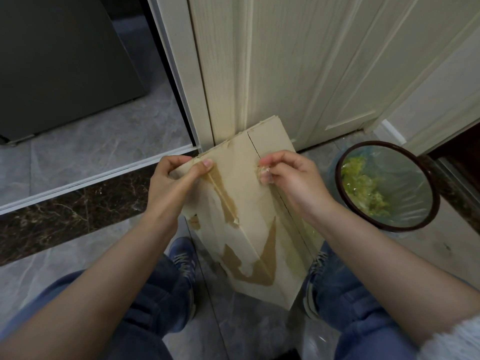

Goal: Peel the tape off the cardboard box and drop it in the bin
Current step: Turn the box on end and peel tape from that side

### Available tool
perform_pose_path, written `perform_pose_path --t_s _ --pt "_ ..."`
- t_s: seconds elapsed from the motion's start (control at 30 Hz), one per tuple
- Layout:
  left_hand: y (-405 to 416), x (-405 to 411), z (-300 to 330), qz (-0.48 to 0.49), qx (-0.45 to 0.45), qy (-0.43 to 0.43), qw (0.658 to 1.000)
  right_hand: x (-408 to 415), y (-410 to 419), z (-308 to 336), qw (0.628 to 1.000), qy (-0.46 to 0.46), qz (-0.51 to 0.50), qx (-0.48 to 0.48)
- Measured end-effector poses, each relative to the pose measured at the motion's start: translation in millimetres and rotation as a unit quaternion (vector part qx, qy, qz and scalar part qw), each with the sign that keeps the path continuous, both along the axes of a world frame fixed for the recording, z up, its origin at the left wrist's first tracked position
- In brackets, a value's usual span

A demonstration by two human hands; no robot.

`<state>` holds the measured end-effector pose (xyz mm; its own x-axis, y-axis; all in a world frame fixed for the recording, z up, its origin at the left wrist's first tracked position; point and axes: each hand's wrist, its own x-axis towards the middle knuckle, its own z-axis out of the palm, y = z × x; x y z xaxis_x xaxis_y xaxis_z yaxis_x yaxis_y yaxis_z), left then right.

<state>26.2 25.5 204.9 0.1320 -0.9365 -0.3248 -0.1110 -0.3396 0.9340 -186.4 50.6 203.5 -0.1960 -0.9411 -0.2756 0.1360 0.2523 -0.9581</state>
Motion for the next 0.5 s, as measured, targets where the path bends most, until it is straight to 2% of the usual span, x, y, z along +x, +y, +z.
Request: perform_pose_path --t_s 0.07,0.2,0.37,0.5 --pt "0 0 1 -0.005 -0.002 0.000 1.000 -1 1 3 1.000 -0.015 -0.007 0.010" --pt "1 -1 5 -0.009 0.001 0.000 1.000 -6 6 3 0.990 0.134 0.041 -0.030" --pt "1 0 -1 -0.002 -0.002 0.005 1.000 -10 7 -5 0.956 0.257 0.056 -0.127" --pt "2 -1 -1 -0.007 0.010 0.005 1.000 -10 7 -10 0.908 0.369 0.049 -0.195"
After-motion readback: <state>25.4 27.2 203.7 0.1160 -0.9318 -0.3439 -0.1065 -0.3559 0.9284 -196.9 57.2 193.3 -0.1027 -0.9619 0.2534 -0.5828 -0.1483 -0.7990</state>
